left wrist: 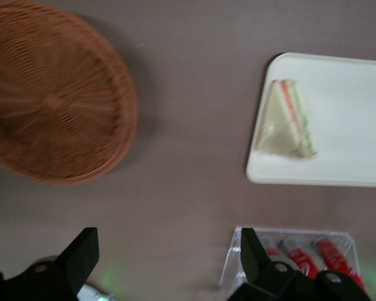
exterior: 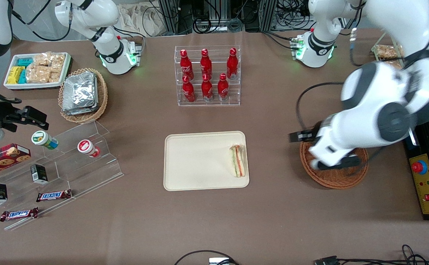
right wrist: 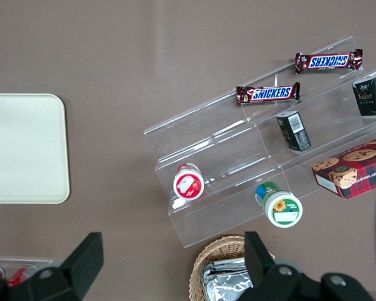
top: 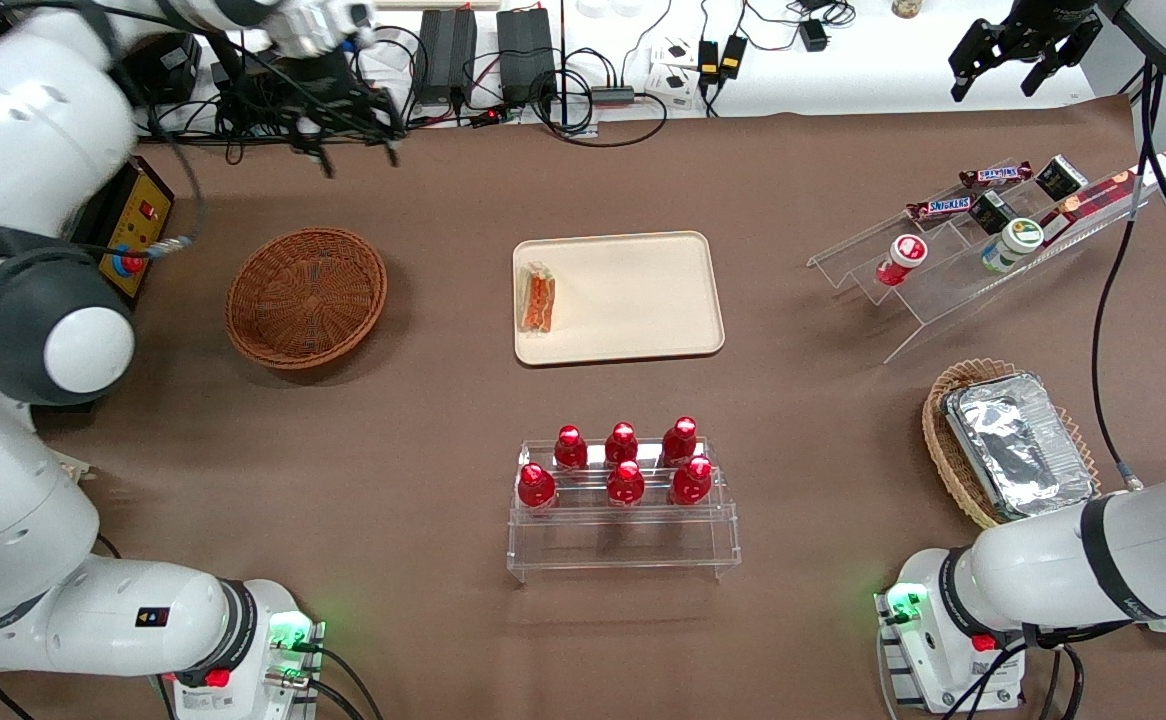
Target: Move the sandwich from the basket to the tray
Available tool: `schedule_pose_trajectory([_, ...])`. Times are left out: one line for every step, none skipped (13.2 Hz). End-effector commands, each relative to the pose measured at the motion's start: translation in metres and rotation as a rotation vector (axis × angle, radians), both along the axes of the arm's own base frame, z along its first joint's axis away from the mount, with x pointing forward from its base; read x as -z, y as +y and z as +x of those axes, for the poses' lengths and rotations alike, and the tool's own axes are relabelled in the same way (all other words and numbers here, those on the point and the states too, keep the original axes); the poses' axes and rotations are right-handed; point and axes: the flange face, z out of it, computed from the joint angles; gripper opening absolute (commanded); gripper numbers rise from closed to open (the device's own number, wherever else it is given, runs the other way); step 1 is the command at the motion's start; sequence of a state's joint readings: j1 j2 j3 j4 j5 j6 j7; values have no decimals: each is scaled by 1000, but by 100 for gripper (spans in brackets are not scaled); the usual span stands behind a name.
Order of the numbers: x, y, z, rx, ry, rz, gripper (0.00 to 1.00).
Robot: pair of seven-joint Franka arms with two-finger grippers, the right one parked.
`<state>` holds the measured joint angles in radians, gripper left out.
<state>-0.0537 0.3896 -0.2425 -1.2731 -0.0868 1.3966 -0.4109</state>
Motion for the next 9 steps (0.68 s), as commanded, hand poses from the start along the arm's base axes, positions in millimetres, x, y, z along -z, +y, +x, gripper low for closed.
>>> schedule_pose_trajectory([-35, 58, -20, 51, 7, 35, 100])
schedule_pose_trajectory([-43, 74, -23, 57, 4, 59, 100])
schedule_pose_trajectory([-53, 84, -27, 64, -10, 79, 100])
schedule_pose_trajectory([-57, 95, -28, 65, -17, 81, 100])
schedule_pose_trajectory([-59, 98, -31, 77, -16, 79, 100])
schedule_pose_trajectory([-62, 98, -32, 83, -22, 78, 100])
schedule_pose_trajectory([-61, 101, -32, 78, -24, 78, 100])
schedule_pose_trajectory([-59, 100, -32, 82, -21, 79, 100])
schedule_pose_trajectory([-53, 100, -33, 95, -5, 78, 100])
